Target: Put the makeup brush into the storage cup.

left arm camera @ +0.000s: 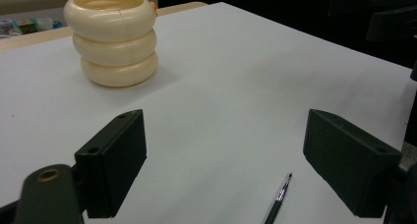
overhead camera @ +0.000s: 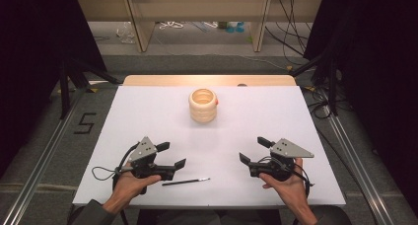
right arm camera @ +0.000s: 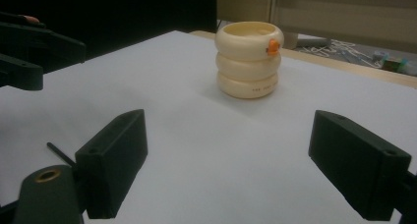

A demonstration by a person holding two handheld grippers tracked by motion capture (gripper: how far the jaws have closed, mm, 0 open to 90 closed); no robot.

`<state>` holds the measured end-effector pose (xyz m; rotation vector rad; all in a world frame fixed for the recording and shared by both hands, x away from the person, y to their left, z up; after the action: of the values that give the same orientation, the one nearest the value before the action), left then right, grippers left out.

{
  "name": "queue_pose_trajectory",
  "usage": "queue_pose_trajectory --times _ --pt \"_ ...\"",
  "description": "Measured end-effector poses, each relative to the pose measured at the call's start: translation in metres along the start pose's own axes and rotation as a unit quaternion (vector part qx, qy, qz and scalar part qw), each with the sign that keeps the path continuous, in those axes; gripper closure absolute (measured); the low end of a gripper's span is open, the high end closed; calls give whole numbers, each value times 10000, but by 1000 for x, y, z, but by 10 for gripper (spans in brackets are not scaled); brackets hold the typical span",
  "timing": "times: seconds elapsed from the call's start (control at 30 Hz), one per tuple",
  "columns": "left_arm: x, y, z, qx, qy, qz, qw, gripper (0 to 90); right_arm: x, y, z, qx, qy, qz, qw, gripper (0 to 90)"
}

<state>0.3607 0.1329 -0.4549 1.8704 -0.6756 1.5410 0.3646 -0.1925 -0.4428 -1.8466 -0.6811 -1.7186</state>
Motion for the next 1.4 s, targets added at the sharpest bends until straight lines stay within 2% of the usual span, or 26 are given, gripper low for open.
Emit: queue_pose_trajectory --times 0.03,0.17,0.2,0.23,0.3,0.33,0.43,0.57,0.67,0.73,0.8,0.9,0.93,0.97,1.0,1.07,1.1,1.13,1.17,1.23,1.27,1.3,1.33,1.37,1.4 --pt "0 0 0 -18 13 -13 10000 157 0 0 1 23 57 13 10000 157" --pt "-1 0 1 -60 -4 -26 10000 157 -1 0 0 57 -46 13 10000 159" --pt "-1 1 1 -37 -52 39 10000 157 -1 -1 1 68 -44 12 10000 163" --pt "-1 1 1 -43 -64 41 10000 157 -1 -3 1 132 -54 118 9998 168" --pt "-2 1 1 -108 -118 124 9998 157 -2 -3 0 138 -135 81 9998 168" --pt "-2 3 1 -80 -141 85 9998 156 -2 -3 1 151 -126 89 9998 168" --pt "-3 5 2 -181 -172 109 9996 157 -2 -3 0 123 -142 81 9998 168" --pt "-4 6 3 -229 -298 228 9990 157 -2 -2 0 111 -131 91 9998 167" --pt "-5 6 3 -294 -430 319 9981 159 -2 -2 1 148 -141 94 9997 167" --pt "-7 8 5 -458 -676 463 9956 159 -2 -2 1 173 -109 108 9997 167" --pt "-9 10 7 -514 -852 558 9935 160 -2 -2 1 197 -139 124 9996 166" --pt "-15 15 12 -661 -1190 776 9876 164 -3 -2 1 215 -212 110 9995 166" --pt "-15 15 12 -661 -1190 776 9876 168 -3 -2 1 202 -229 112 9995 166" --pt "-18 16 15 -767 -1512 985 9806 174 -3 -3 1 226 -205 129 9995 166" --pt "-20 17 16 -775 -1657 1104 9769 183 -3 -3 1 228 -246 115 9994 166" --pt "-22 19 19 -800 -1825 1213 9724 190 -4 -4 3 296 -206 139 9993 166" --pt "-23 18 20 -809 -1953 1323 9684 200 -4 -4 2 298 -241 121 9992 167" --pt "-23 18 20 -825 -2035 1371 9659 209 -4 -4 2 304 -304 106 9990 167" --pt "-24 19 21 -874 -2108 1376 9638 216 -5 -5 3 333 -238 102 9991 167" --pt "-25 19 22 -953 -2298 1451 9576 231 -5 -6 4 337 -245 111 9991 167" --pt "-26 20 23 -963 -2377 1461 9555 232 -5 -5 4 301 -270 81 9991 167" --pt "-26 19 23 -984 -2467 1534 9518 234 -5 -6 4 309 -277 94 9991 168" --pt "-27 20 24 -988 -2514 1520 9508 239 -6 -5 4 330 -287 98 9990 168" --pt "-27 19 24 -1010 -2583 1531 9485 241 -6 -6 4 372 -282 125 9988 170" --pt "-28 20 25 -1002 -2623 1510 9478 243 -6 -6 4 386 -309 120 9987 174"
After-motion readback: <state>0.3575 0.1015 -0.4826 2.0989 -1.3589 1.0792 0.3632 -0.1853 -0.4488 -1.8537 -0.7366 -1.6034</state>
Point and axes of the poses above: each handheld gripper's, and its own axes: z roughly forward along the jaws, x roughly out of its top, y roughly to its right, the point moved 4 cm from there along z, roughly forward along the jaws, and after that the axes turned 15 degrees about y, right-handed, at the moved point
